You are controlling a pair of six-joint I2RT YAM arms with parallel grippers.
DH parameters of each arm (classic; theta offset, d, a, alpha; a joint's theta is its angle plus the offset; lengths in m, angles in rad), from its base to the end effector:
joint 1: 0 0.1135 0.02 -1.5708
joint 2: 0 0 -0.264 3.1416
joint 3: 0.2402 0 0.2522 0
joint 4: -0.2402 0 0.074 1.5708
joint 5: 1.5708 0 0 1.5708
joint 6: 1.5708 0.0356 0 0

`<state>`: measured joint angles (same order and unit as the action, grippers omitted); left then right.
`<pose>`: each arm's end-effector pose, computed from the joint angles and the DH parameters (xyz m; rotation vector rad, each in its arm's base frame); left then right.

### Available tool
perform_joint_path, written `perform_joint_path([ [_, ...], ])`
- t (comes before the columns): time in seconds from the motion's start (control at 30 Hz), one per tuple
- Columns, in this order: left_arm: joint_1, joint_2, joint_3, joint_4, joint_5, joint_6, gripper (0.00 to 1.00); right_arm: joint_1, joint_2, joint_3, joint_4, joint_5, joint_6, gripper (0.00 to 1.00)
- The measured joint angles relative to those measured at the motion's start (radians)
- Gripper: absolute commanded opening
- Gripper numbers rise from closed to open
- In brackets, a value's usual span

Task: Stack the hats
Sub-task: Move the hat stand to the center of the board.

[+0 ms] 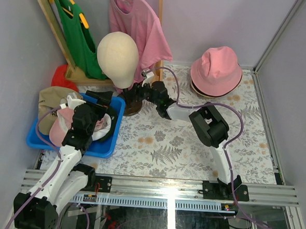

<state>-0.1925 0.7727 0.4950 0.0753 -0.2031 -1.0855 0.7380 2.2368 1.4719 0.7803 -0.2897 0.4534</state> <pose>0.1875 -0.0292 0.2665 -0.9241 1.5794 -0.7379 0.3701 0.3503 0.1964 -0.4788 1.6081 1.1461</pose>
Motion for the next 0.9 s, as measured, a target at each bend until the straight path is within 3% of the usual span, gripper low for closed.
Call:
perform_joint_path([
  [0.1,0.004,-0.01,0.0,0.001,0.004,-0.014,0.99,0.001,0.02,0.024,0.023,-0.02,-0.018,0.64],
  [0.3,0.006,-0.049,-0.029,0.016,0.006,-0.037,0.98,0.003,0.053,0.077,0.043,-0.059,-0.043,0.76],
  [0.47,0.011,-0.091,-0.057,0.023,0.006,-0.047,0.98,0.01,0.106,0.14,0.049,-0.087,-0.063,0.75],
  [0.53,0.012,-0.115,-0.067,0.025,0.006,-0.048,0.98,0.013,0.131,0.164,0.049,-0.095,-0.073,0.7],
  [0.63,0.016,-0.148,-0.083,0.031,0.005,-0.051,0.98,0.015,0.152,0.192,0.049,-0.092,-0.102,0.47],
  [0.73,0.017,-0.174,-0.1,0.032,0.005,-0.058,0.98,0.011,0.154,0.194,0.048,-0.073,-0.135,0.31],
  [0.9,0.017,-0.187,-0.109,0.03,0.005,-0.07,0.98,0.014,0.14,0.144,0.102,-0.051,-0.171,0.21],
])
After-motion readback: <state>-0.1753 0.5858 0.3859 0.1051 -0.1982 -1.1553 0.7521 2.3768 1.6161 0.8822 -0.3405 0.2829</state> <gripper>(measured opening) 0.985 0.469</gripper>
